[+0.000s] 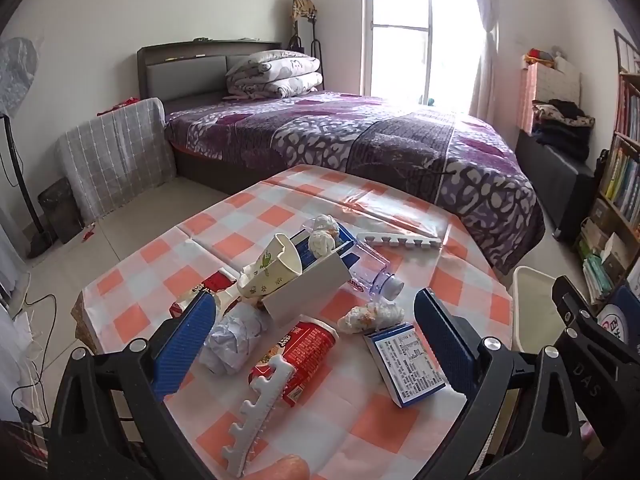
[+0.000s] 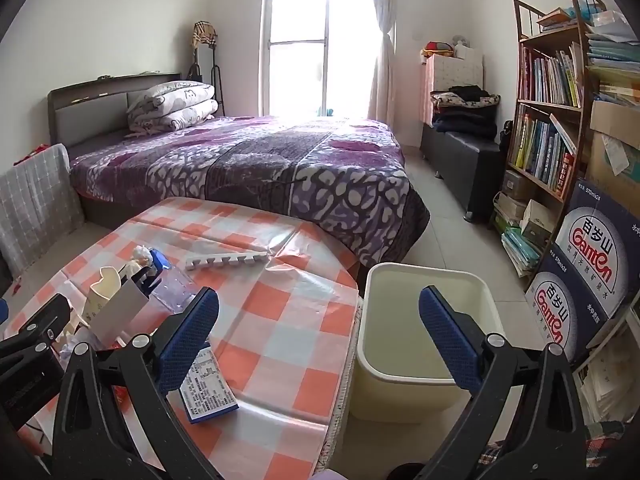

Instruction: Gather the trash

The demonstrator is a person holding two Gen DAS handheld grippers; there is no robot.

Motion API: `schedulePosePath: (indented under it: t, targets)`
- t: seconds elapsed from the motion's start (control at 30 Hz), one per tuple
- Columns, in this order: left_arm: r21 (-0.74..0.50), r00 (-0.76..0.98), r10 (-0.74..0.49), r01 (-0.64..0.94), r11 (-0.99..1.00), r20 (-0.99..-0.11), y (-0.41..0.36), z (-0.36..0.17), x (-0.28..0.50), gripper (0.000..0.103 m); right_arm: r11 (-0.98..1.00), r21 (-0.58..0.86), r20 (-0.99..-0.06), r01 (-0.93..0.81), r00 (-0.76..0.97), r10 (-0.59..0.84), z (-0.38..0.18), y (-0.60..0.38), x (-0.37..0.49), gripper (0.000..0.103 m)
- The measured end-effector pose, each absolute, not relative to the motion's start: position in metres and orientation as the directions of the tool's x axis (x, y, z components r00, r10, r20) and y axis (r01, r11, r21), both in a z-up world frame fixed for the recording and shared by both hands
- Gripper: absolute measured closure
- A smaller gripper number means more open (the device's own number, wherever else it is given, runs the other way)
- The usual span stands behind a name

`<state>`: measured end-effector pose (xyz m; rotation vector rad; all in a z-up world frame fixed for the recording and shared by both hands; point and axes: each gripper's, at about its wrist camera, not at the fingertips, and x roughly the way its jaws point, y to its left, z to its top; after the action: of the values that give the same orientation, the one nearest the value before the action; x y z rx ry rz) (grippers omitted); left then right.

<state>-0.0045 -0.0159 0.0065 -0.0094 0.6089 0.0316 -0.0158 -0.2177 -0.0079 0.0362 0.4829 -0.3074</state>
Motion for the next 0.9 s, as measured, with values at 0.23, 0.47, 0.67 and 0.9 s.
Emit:
schedulePosePath:
  t: [0.23,0.47,0.67,0.9]
  targets:
    - [0.009,0.827,0.031,-0.031,0.999,-0.561,-0.0163,0.0087,-0.0055,0.006,0.954,-0.038,-0.46,0.298,0.842,-0.281,-0.0069,-0.2169,-0.0162,0.007]
    - [0.01,0.828,0.031,-0.031,0.999,-0.56,-0.0167,0.0086,-0.0052,0.006,0.954,-0.036,-0.461,0.299,0.842,-0.281,-0.0075,-0.2163,-0.0158,0.007]
    - [0.01,0.828,0.03,-0.03,1.0,-0.56,-0.017,0.0082,-0.0056,0.006,0.955,-0.037,-0.464,0.296,0.841,-0.278,-0.0089,-0.2144,-0.0154,0.007]
    - [0.01,0.828,0.031,-0.031,0.999,-0.56,-0.0169,0.0077,-0.0058,0.006,0.956,-0.033,-0.469,0.293,0.84,-0.273,-0.0101,-0.2139,-0.0161,0.007]
